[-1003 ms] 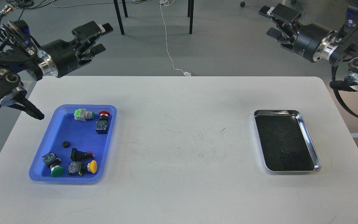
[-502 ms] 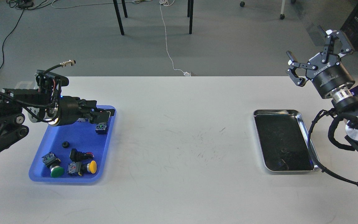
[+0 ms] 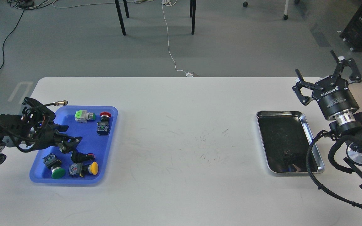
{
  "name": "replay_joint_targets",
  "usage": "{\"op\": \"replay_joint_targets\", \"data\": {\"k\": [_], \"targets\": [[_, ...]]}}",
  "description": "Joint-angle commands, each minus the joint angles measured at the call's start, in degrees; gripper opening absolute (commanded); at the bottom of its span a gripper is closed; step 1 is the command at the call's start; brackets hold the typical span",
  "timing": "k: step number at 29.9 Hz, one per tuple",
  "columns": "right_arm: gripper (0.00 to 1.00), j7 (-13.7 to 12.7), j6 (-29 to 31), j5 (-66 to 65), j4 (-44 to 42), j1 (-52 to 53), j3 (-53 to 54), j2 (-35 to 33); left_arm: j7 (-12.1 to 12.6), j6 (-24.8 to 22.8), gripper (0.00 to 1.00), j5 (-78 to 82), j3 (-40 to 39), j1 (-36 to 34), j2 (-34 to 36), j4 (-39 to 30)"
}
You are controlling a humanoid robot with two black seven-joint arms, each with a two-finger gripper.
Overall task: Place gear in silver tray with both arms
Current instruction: 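Lower the left gripper into the blue tray and grasp another black gear, then carry the gear to the table center and open the left gripper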
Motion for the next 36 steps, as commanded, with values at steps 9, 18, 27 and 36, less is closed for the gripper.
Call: {"op": "replay_joint_targets", "data": {"k": [9, 18, 27, 36], "targets": [[0.98, 0.0, 0.0, 0.0, 0.2, -0.1, 2.0, -0.4, -0.1, -0.4, 0.59, 0.1, 0.3, 2.8, 0.0, 2.5], [0.98, -0.1, 0.0, 0.0, 0.4, -0.2, 2.2, -0.6, -0.8, -0.6, 0.58, -0.1, 0.3, 3.3, 0.1, 3.0], [0.98, 0.0, 0.0, 0.0, 1.2, -0.2, 2.2, -0.6, -0.8, -0.5, 0.35, -0.2, 0.3, 3.1, 0.0, 3.7], [0.98, -0.1, 0.0, 0.0, 1.2, -0.1, 3.0, -0.6, -0.9, -0.6, 0.18, -0.1, 0.3, 3.1, -0.3, 4.4]]}}
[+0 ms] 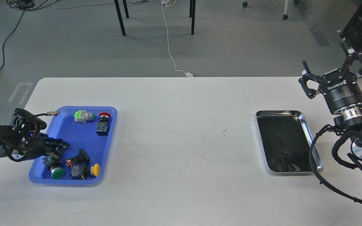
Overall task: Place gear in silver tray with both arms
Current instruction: 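Carry the gear to the table center and open the left gripper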
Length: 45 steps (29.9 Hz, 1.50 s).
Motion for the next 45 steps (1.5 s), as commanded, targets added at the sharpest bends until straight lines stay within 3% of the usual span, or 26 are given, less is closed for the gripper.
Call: {"op": "replay_joint_targets", "data": {"k": [1, 8, 12, 20, 24, 28, 31, 35, 42, 45], "targets": [[0.98, 0.0, 0.0, 0.0, 0.1, 0.1, 0.1, 0.0, -0.1, -0.2, 0.18, 0.1, 0.0, -0.1, -0.2, 0.1], [0.98, -0.1, 0.0, 0.0, 0.3, 0.1, 0.3, -0.1, -0.3, -0.2, 0.16, -0.1, -0.8, -1.6, -0.1, -0.9], [0.98, -0.1, 0.0, 0.0, 0.6, 0.1, 0.6, -0.3, -1.3, -0.7, 0.16, -1.6, -0.8, -7.2, 1.5, -4.6], [0.98, -0.4, 0.0, 0.0, 3.0, 0.4, 1.2, -1.5, -0.4, -8.7, 0.16, -6.9, -1.0, -16.6, 1.7, -16.2], [0.98, -0.5, 0.0, 0.0, 5.9, 0.8, 1.2, -4.0, 1.2, -9.8, 0.16, -6.8, -0.7, -18.6, -7.9, -17.2], [0.98, -0.5, -0.3, -0.1, 7.2, 0.9, 1.2, -4.7, 7.0, -9.8, 0.17, -6.3, -0.3, -18.6, -17.9, -14.4], [0.98, -0.6, -1.0, -0.1, 7.7, 1.0, 1.1, -4.8, 9.6, -9.8, 0.18, -6.3, 0.0, -18.1, -27.1, -10.1], [0.98, -0.6, -1.1, -0.1, 8.3, 0.9, 1.1, -5.5, 10.5, -9.8, 0.18, -6.1, 0.5, -17.6, -35.7, -5.0], [0.98, -0.6, -2.0, -0.4, 9.1, 0.9, 0.3, -5.6, 11.1, -9.4, 0.20, -5.8, 2.9, -16.2, -43.1, 0.8], [0.98, -0.7, -2.7, -0.6, 9.1, 1.0, 0.2, -6.1, 12.3, -9.4, 0.33, -5.9, 2.8, -14.9, -45.0, 1.6]]}}
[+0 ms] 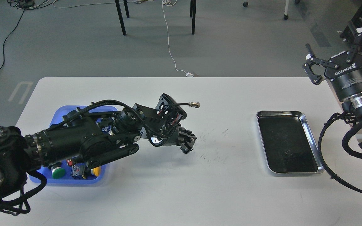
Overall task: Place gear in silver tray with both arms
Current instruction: 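Carry the gear to the table center and open the left gripper, then raise the left arm and swing the right gripper toward the gear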
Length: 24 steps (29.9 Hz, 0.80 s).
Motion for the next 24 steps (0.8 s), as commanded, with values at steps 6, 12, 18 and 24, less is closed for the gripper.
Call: {"op": "replay_joint_targets", "data": {"k": [6, 12, 18, 24], "targets": [[0.98, -0.2, -1.4, -0.5, -0.2, 1.6, -1.1, -1.7, 3.2, 2.1, 0.73, -1.8, -1.6, 2.2, -2.0, 0.6], [0.98, -0.1, -2.1, -0.5, -0.8, 9.7, -9.7, -6.5, 2.6, 2.9, 0.81, -16.7, -13.6, 2.2, 2.8, 0.2], [0.98, 0.0, -2.0, -1.0, -0.9, 20.9, -21.7, -11.0, 2.4, 3.2, 0.85, -42.6, -16.9, 2.2, 14.3, 0.7], [0.98, 0.0, -3.4, -14.2, -1.0, 34.2, -38.3, -11.7, 2.5, 3.4, 0.97, -76.3, -22.4, 3.8, 21.9, 3.7]]}}
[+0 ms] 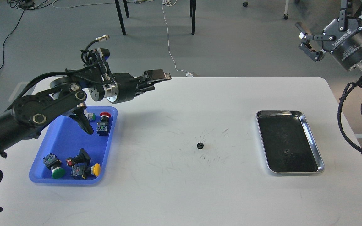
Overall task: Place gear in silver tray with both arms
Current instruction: 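Raise the left arm and swing the right gripper toward the gear, then lower the right gripper onto the gear and close it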
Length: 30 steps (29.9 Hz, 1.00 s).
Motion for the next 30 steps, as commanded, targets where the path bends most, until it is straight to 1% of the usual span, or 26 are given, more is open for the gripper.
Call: {"op": "replay_joint_targets", "data": {"k": [1, 3, 6, 9, 11, 14, 17, 18, 21, 24, 28, 30], "targets": [[0.98, -0.1, -2.4, -7.8, 0.1, 8.4, -10.8, 0.3, 0.2, -0.4, 0.98, -21.5, -3.9, 1.1, 3.2, 4.0], [0.98, 0.0, -4.2, -10.7, 0.4, 13.1, -17.4, 1.3, 0.3, -0.9, 0.98, -32.3, -4.9, 1.2, 3.9, 7.6], [0.98, 0.4, -4.6, -16.4, 0.8, 21.0, -27.3, 4.6, 0.1, -0.9, 0.98, -43.3, -5.2, 1.3, 5.2, 10.7], [0.98, 0.4, -5.3, -23.4, 0.9, 28.1, -38.0, 9.2, 0.1, -1.0, 0.98, -51.9, -7.1, 2.7, 5.4, 12.0], [0.98, 0.5, -5.5, -27.5, 0.9, 32.0, -44.2, 13.1, 0.1, -1.0, 0.98, -55.2, -10.9, 4.1, 5.4, 12.0], [0.98, 0.6, -7.8, -32.8, 0.9, 37.2, -52.8, 18.6, 0.1, -0.8, 0.98, -56.3, -17.6, 6.4, 4.7, 12.0], [0.98, 0.6, -9.3, -38.4, 0.4, 40.6, -60.1, 25.6, 0.1, -0.5, 0.98, -56.3, -20.5, 7.6, 3.7, 12.0], [0.98, 0.6, -9.8, -40.3, 0.2, 41.3, -62.3, 27.8, 0.1, -0.5, 0.98, -56.4, -20.7, 7.7, 3.2, 12.0], [0.98, 0.6, -13.9, -45.3, -0.7, 42.1, -69.1, 34.4, 0.1, -0.9, 0.98, -56.4, -20.8, 8.0, 2.0, 12.8], [0.96, 1.0, -16.2, -47.2, -2.3, 42.5, -74.0, 39.5, 0.1, -1.2, 0.98, -56.3, -20.7, 8.1, 1.0, 14.1], [0.93, 1.9, -16.6, -47.2, -4.6, 41.9, -79.3, 43.5, 0.1, -1.4, 0.98, -55.8, -19.9, 8.2, 0.5, 14.6], [0.93, 2.0, -18.0, -47.2, -4.9, 41.4, -81.2, 44.7, 0.1, -1.4, 0.98, -55.8, -20.0, 8.1, 0.5, 14.6]]}}
